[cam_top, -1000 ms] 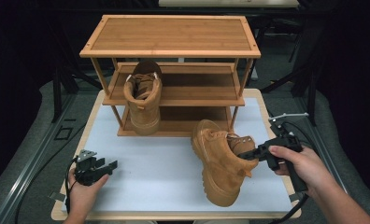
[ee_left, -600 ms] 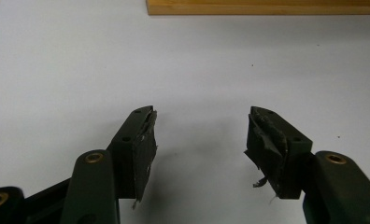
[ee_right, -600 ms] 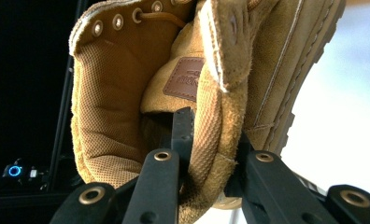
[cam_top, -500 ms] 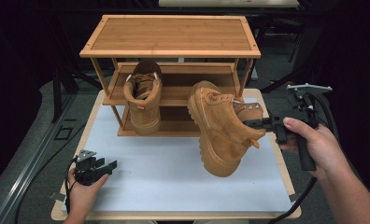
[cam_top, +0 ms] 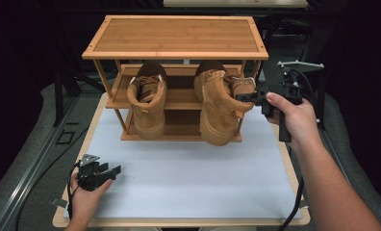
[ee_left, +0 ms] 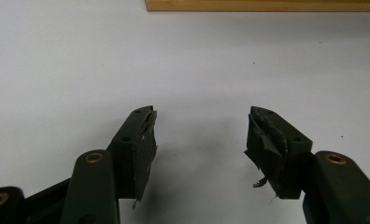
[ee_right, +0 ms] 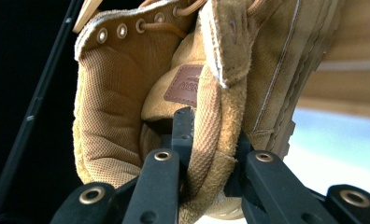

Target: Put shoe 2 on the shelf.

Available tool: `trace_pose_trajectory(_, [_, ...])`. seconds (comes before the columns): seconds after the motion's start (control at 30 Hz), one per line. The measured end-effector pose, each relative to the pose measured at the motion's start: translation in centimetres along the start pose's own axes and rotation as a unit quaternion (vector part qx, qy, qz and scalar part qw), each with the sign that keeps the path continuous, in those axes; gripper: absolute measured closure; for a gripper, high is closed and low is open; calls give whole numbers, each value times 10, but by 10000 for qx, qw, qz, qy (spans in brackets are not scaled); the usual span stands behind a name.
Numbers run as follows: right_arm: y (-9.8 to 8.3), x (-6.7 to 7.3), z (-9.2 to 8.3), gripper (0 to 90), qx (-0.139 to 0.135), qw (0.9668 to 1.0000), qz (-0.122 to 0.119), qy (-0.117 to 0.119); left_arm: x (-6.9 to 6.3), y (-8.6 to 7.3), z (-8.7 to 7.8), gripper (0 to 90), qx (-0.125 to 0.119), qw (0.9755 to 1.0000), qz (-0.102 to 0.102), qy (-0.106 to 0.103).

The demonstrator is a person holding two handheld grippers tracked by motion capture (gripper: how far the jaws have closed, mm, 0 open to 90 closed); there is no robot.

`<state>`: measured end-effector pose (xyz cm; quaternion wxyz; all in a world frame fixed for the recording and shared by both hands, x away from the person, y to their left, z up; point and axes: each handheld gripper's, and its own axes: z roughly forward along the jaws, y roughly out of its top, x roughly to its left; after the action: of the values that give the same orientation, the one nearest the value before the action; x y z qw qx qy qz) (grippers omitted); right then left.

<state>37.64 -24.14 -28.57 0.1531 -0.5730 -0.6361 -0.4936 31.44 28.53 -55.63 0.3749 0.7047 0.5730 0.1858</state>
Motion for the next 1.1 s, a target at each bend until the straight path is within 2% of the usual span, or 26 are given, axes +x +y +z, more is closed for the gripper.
trace_pose_trajectory(0.1, [8,-2,10,800,-176,9996,-113,-187,1,0,0,420,9,10000,7,4])
trace_pose_trajectory(0.3, [14,-2,33,799,-329,9985,-129,-415,2,0,1,420,21,10000,0,-5])
trace_pose_trajectory(0.4, [14,0,42,800,-343,9978,-182,-531,2,0,0,420,14,10000,-2,-19])
trace_pose_trajectory(0.63, [10,1,61,800,-410,9971,-100,-632,2,0,0,420,1,10000,-1,-10])
trace_pose_trajectory(0.8, [5,10,77,797,-498,9950,-314,-805,2,0,0,420,12,10000,7,-6])
trace_pose_trajectory(0.87, [3,11,81,794,-608,9944,-284,-810,1,1,1,420,7,10000,5,-4])
trace_pose_trajectory(0.93, [-1,9,84,767,-761,9942,-253,-716,0,1,1,420,-5,10000,14,-21])
trace_pose_trajectory(1.0, [-6,9,86,701,-836,9937,-316,-676,-2,3,0,420,-28,10000,66,-34])
trace_pose_trajectory(1.1, [-9,12,85,609,-927,9906,-512,-870,-5,8,-2,422,-60,9999,106,-92])
